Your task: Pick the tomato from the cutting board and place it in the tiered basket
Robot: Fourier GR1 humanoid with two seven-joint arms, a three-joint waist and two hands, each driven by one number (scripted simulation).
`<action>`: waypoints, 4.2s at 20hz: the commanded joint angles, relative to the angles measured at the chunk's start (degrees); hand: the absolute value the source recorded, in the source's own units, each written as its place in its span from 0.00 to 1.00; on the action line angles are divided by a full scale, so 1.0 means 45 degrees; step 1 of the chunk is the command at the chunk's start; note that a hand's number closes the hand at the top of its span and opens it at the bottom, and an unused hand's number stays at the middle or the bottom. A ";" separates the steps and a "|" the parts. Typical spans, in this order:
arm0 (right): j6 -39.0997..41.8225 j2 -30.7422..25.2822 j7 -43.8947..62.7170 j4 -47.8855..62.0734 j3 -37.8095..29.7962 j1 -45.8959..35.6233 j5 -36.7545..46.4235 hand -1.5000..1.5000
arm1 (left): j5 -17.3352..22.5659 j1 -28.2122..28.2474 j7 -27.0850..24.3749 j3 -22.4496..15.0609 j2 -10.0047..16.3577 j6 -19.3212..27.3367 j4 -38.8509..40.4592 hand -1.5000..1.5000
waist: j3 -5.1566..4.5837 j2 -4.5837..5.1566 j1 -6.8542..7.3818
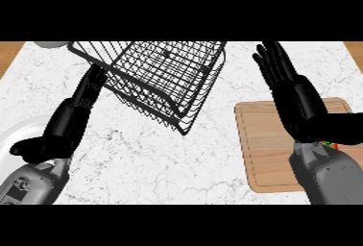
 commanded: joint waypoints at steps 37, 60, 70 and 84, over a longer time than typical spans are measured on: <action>0.8410 -0.9046 0.9422 -0.4344 -0.0381 0.1886 0.1732 0.00 | -0.3091 0.2262 -0.0177 0.0625 0.0788 -0.0482 -0.0221 0.50 | -0.0318 -0.0280 -0.0111; 0.8755 -0.6894 0.9659 -0.1866 0.2369 0.2715 0.7981 0.00 | -0.4272 0.1639 0.0017 0.1464 -0.0631 -0.1190 0.0452 0.50 | -0.0310 -0.0251 -0.0163; 0.8691 -0.5802 0.8855 -0.0758 0.1596 0.2684 0.9712 0.00 | -0.4800 0.2364 -0.0433 0.1835 -0.1117 -0.1809 0.0254 0.50 | -0.0307 -0.0241 -0.0059; 0.8807 -0.5364 0.6179 -0.0487 -0.0714 0.4145 1.1346 0.00 | -0.5123 0.3064 -0.0337 0.3018 -0.1497 -0.3068 -0.0708 0.50 | -0.0308 -0.0253 -0.0116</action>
